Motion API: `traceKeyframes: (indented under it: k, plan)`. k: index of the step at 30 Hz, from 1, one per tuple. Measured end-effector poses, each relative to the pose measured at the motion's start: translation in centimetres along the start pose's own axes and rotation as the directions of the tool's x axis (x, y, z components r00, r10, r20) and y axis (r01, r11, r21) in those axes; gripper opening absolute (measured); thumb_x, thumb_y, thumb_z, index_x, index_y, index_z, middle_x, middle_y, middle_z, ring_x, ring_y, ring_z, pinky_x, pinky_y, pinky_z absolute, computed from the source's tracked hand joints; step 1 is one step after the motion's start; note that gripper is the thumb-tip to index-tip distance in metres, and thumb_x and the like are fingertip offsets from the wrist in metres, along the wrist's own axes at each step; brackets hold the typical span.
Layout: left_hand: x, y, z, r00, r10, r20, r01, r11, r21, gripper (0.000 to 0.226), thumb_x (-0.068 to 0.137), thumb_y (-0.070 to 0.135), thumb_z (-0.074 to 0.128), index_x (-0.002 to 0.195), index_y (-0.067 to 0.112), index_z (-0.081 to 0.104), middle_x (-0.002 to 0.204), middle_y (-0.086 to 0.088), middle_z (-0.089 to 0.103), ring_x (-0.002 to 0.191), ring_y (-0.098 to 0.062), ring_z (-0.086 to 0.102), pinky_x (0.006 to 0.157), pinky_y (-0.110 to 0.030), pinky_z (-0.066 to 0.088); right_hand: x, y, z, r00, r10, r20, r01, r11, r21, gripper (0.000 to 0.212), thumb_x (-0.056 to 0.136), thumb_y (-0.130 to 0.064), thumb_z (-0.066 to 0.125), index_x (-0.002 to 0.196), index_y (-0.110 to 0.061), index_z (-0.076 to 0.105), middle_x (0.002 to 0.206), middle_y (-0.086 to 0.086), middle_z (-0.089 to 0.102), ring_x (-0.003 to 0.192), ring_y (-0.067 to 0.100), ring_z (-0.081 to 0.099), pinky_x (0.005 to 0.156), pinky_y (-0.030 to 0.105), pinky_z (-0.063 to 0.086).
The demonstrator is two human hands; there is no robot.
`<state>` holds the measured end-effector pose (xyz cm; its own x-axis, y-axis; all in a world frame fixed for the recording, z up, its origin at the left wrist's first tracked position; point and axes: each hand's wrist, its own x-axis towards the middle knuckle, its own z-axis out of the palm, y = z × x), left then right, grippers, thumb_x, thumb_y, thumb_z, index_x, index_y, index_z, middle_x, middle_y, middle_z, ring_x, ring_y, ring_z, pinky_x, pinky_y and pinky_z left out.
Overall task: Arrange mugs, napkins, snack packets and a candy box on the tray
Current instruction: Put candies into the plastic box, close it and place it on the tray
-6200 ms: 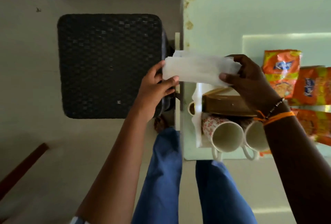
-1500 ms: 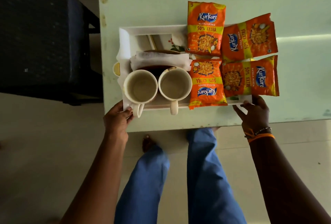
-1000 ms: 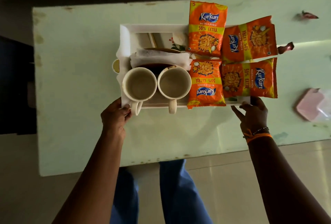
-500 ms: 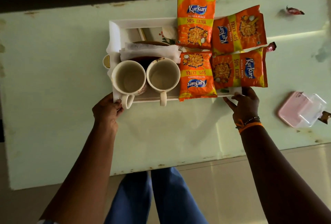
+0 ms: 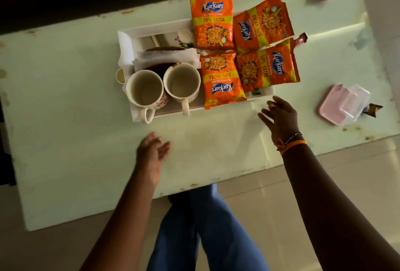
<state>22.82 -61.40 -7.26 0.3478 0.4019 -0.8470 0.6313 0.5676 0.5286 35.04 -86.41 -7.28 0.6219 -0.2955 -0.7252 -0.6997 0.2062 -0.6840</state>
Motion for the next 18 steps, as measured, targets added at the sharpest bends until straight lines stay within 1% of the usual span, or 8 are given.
traceKeyframes:
  k: [3, 5, 7, 8, 10, 12, 15, 18]
  plan:
    - [-4.2, -2.5, 2.1, 0.978, -0.107, 0.178, 0.091, 0.991, 0.098, 0.033, 0.091, -0.002, 0.039, 0.122, 0.001, 0.051, 0.089, -0.006, 0.056, 0.078, -0.018, 0.057, 0.076, -0.026, 0.048, -2.5, 0.2, -2.4, 1.0, -0.021, 0.014, 0.021, 1.0, -0.019, 0.035, 0.092, 0.003, 0.043, 0.126, -0.001, 0.046, 0.087, 0.002, 0.051, 0.075, 0.014, 0.053, 0.087, 0.037, 0.051]
    - [-6.6, -3.9, 4.4, 0.951, -0.138, 0.278, 0.091, 0.981, 0.173, 0.028, 0.092, 0.0, 0.04, 0.114, 0.002, 0.056, 0.084, -0.005, 0.056, 0.075, -0.018, 0.056, 0.075, -0.025, 0.048, -3.4, -0.1, -4.0, 0.996, -0.082, -0.015, 0.081, 0.995, -0.06, 0.033, 0.09, 0.004, 0.043, 0.122, 0.0, 0.05, 0.086, 0.002, 0.052, 0.074, 0.014, 0.052, 0.079, 0.033, 0.051]
    - [-8.4, -5.0, 6.8, 0.921, -0.136, 0.364, 0.052, 0.971, 0.233, 0.023, 0.092, 0.001, 0.041, 0.1, 0.008, 0.062, 0.081, -0.004, 0.056, 0.072, -0.016, 0.056, 0.068, -0.021, 0.051, -3.2, -1.1, -6.3, 0.961, -0.245, -0.127, 0.212, 0.95, -0.23, 0.032, 0.086, 0.003, 0.047, 0.117, -0.001, 0.053, 0.1, 0.011, 0.057, 0.085, 0.022, 0.056, 0.079, 0.037, 0.051]
    - [-9.0, -5.4, 8.0, 0.907, -0.135, 0.399, 0.035, 0.968, 0.248, 0.024, 0.092, 0.002, 0.041, 0.094, 0.011, 0.062, 0.081, -0.004, 0.056, 0.072, -0.016, 0.057, 0.065, -0.018, 0.053, -2.5, -1.7, -7.4, 0.918, -0.35, -0.185, 0.265, 0.891, -0.368, 0.031, 0.084, 0.001, 0.05, 0.115, -0.002, 0.055, 0.11, 0.016, 0.057, 0.095, 0.028, 0.057, 0.086, 0.042, 0.049]
    - [-9.6, -5.9, 10.2, 0.881, -0.147, 0.45, 0.016, 0.959, 0.282, 0.025, 0.093, 0.004, 0.041, 0.09, 0.015, 0.063, 0.082, -0.004, 0.057, 0.075, -0.016, 0.057, 0.065, -0.018, 0.053, -0.8, -3.0, -9.6, 0.823, -0.503, -0.264, 0.272, 0.756, -0.595, 0.034, 0.08, -0.003, 0.055, 0.114, -0.006, 0.055, 0.121, 0.019, 0.053, 0.108, 0.037, 0.051, 0.1, 0.04, 0.037]
    - [-9.6, -6.5, 12.7, 0.866, -0.174, 0.469, 0.017, 0.947, 0.319, 0.025, 0.093, 0.006, 0.042, 0.09, 0.016, 0.064, 0.084, -0.004, 0.057, 0.077, -0.016, 0.058, 0.068, -0.021, 0.052, 1.5, -4.4, -11.7, 0.779, -0.553, -0.297, 0.225, 0.688, -0.69, 0.043, 0.079, -0.009, 0.058, 0.121, -0.008, 0.048, 0.13, 0.019, 0.045, 0.115, 0.039, 0.042, 0.101, 0.035, 0.025]
    - [-9.2, -7.1, 16.7, 0.85, -0.2, 0.488, 0.02, 0.937, 0.35, 0.025, 0.094, 0.008, 0.041, 0.091, 0.017, 0.064, 0.086, -0.004, 0.058, 0.08, -0.016, 0.059, 0.07, -0.023, 0.052, 5.1, -5.9, -13.3, 0.8, -0.523, -0.293, 0.153, 0.651, -0.743, 0.064, 0.078, -0.022, 0.064, 0.134, -0.013, 0.034, 0.141, 0.019, 0.03, 0.128, 0.041, 0.029, 0.108, 0.042, 0.025]
    - [-8.7, -7.9, 21.4, 0.857, -0.225, 0.464, 0.031, 0.921, 0.389, 0.024, 0.094, 0.01, 0.041, 0.092, 0.017, 0.064, 0.088, -0.004, 0.058, 0.082, -0.017, 0.06, 0.072, -0.025, 0.051, 8.3, -6.9, -14.4, 0.874, -0.433, -0.222, 0.102, 0.609, -0.786, 0.076, 0.076, -0.033, 0.067, 0.139, -0.025, 0.027, 0.145, 0.018, 0.021, 0.133, 0.043, 0.021, 0.106, 0.049, 0.031]
